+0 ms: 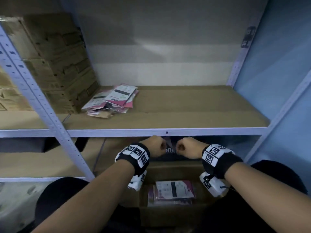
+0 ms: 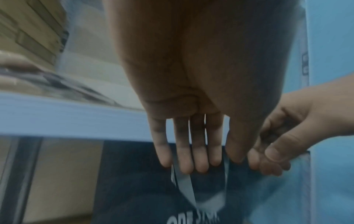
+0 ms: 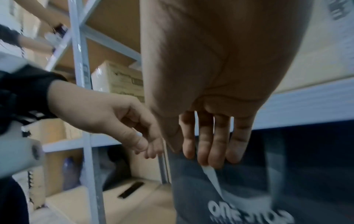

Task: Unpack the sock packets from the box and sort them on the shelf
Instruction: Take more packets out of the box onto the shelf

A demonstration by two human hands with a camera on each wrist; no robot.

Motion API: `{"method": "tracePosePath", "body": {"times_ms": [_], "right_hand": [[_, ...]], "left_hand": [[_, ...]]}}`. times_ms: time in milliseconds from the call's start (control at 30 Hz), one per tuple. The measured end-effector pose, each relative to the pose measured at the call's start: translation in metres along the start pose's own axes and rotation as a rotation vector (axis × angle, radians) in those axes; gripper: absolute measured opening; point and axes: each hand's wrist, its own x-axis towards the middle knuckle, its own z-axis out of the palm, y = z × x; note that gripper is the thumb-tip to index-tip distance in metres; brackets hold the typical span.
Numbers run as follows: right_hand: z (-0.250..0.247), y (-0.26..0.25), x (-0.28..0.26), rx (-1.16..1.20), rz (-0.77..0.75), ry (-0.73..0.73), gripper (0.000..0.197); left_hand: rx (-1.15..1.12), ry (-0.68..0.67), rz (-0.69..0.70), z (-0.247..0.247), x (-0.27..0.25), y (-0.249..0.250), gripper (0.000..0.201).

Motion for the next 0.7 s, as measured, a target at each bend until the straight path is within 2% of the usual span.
{"method": "tracePosePath", "body": {"times_ms": [133,233,367,433,533,633,700], "right_hand": [[0.04,0.045,-0.011,-0.064,0.142,-0.122,0.022],[0.067,0.069,-0.004,-0.098,0.201,-0.176,0.023],[0.105,0.091,0.023,-0.116,0.191,-0.281,0.014],[0.119,0.099,0.04,-0.126,0.207,-0.342,0.015],[0.134,0.109,0.064,-0.118,0.211,-0.416,0.026],[0.146,0.115,0.084,-0.137,0.169,-0.457,0.032],[0.172,0.134,0.102,-0.172,0.159,-0.488,0.028]], "left_hand": [[0.071,-0.209,-0.025,0.058,0.009,0.01,0.024],[0.115,-0.286,-0.096,0.089,0.015,0.005,0.025],[0.138,-0.375,-0.106,0.119,0.037,-0.017,0.02],[0.13,-0.417,-0.135,0.132,0.051,-0.03,0.02],[0.129,-0.46,-0.167,0.146,0.066,-0.046,0.008],[0.072,-0.506,-0.176,0.171,0.09,-0.068,0.031],[0.051,-0.536,-0.162,0.175,0.097,-0.07,0.017]]}}
